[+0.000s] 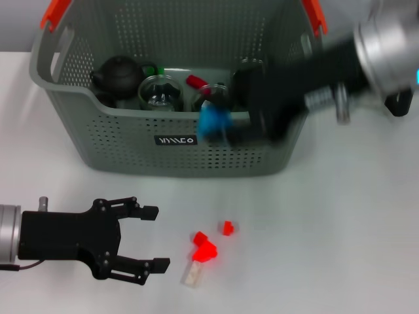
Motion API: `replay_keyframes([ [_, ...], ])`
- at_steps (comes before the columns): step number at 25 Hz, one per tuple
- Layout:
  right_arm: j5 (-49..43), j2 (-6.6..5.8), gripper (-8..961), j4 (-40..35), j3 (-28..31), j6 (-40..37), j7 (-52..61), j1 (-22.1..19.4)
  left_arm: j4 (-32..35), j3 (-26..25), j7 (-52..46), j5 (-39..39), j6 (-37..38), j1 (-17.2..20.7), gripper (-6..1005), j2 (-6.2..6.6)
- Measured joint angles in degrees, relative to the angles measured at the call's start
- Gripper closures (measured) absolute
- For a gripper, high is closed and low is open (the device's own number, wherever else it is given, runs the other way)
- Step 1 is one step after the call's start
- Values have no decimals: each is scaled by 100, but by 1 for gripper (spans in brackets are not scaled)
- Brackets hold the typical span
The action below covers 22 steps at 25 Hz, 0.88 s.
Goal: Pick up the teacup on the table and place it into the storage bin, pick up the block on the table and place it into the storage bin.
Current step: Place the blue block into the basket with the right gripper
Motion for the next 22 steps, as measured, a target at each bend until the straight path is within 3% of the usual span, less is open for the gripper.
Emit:
replay_keyframes([
  [7,-400,-15,520,502,602,1541,641,854,0,1,-15,-110,17,-26,53,6],
  [14,-1768,-38,520,1848,850,2390,1340,1803,8,1,-39,-125,18,-33,53,9],
  [22,-2113,-24,519,2408,799,2522,1412,1955,9,1,-39,-128,-8,-43,53,16],
])
